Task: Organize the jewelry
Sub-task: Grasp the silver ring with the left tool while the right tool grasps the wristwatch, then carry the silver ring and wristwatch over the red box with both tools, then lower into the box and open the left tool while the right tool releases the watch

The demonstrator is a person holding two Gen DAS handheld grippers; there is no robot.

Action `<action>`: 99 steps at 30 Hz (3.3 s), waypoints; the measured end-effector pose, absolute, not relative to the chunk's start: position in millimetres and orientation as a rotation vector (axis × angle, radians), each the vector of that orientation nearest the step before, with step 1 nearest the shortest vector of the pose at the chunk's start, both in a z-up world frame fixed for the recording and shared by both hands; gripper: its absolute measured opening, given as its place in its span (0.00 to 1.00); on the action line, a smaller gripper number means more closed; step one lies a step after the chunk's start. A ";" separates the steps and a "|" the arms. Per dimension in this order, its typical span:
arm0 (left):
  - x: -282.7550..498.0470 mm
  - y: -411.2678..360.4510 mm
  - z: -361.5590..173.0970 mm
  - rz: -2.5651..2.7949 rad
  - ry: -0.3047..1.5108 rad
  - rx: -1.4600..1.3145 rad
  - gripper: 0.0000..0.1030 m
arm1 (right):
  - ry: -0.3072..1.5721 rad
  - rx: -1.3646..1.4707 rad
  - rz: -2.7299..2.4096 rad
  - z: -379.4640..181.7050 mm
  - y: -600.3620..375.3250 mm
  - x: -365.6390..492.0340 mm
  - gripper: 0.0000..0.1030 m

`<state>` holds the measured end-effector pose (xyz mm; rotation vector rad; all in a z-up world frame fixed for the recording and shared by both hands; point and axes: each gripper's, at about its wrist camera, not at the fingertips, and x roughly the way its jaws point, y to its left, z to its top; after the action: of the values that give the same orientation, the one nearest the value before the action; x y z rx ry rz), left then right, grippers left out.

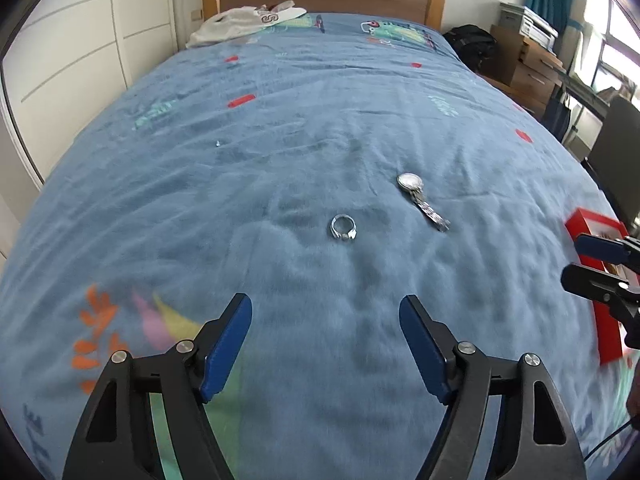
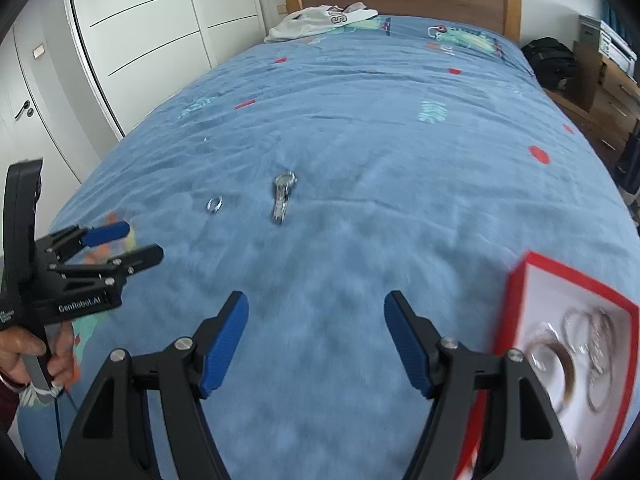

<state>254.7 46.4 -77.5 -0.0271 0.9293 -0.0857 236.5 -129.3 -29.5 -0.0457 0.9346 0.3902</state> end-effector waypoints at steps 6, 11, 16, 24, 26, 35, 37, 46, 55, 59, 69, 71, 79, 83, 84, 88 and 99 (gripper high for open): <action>286.8 49.4 -92.6 -0.095 0.933 -0.064 0.66 | 0.935 -0.012 0.449 -43.3 -113.1 283.6 0.61; 306.7 48.0 -102.6 -0.112 0.940 -0.068 0.59 | 0.949 0.005 0.483 -55.4 -99.6 319.2 0.53; 316.7 44.3 -108.9 -0.140 0.937 -0.039 0.55 | 0.975 0.002 0.525 -65.9 -83.5 351.6 0.48; 321.0 47.0 -112.3 -0.177 0.919 -0.020 0.29 | 1.015 -0.038 0.569 -81.3 -57.1 372.6 0.42; 319.8 48.5 -112.0 -0.186 0.917 -0.019 0.22 | 1.020 -0.067 0.567 -84.2 -50.0 373.4 0.38; 313.9 48.4 -105.1 -0.212 0.907 -0.026 0.18 | 1.018 -0.095 0.542 -85.1 -46.5 372.9 0.23; 313.0 46.5 -101.9 -0.217 0.907 -0.026 0.18 | 1.012 -0.081 0.541 -82.3 -49.4 370.2 0.23; 288.4 25.8 -70.1 -0.265 0.893 -0.014 0.18 | 0.964 0.004 0.517 -46.4 -84.2 327.2 0.23; 257.9 -21.6 -36.4 -0.351 0.873 0.004 0.18 | 0.900 0.031 0.417 3.9 -154.9 263.3 0.23; 245.6 -53.6 -22.6 -0.404 0.859 0.023 0.18 | 0.870 0.052 0.349 26.7 -199.8 235.3 0.23; 223.5 -158.3 -2.9 -0.581 0.837 0.082 0.18 | 0.844 0.071 0.183 54.5 -306.7 173.5 0.23; 219.9 -178.3 -5.6 -0.614 0.847 0.091 0.18 | 0.855 0.079 0.161 50.5 -322.9 164.6 0.23; 208.7 -251.5 -38.3 -0.717 0.929 0.143 0.18 | 0.940 0.118 0.100 8.1 -373.8 146.3 0.23; 203.2 -278.1 -49.8 -0.762 0.948 0.171 0.18 | 0.986 0.126 0.100 -15.2 -384.6 144.9 0.23; 201.1 -284.6 -53.2 -0.774 0.954 0.182 0.18 | 0.997 0.125 0.104 -20.3 -386.5 145.4 0.23; 195.8 -300.5 -66.9 -0.798 0.981 0.227 0.18 | 1.034 0.114 0.126 -35.3 -390.7 148.4 0.23; 203.2 -295.2 -87.8 -0.784 1.043 0.256 0.18 | 1.134 0.039 0.207 -63.9 -385.7 164.7 0.23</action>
<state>203.2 -295.2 -87.8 0.2560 1.0428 -0.7842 164.7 -385.7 -63.9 0.0390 1.1335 0.2075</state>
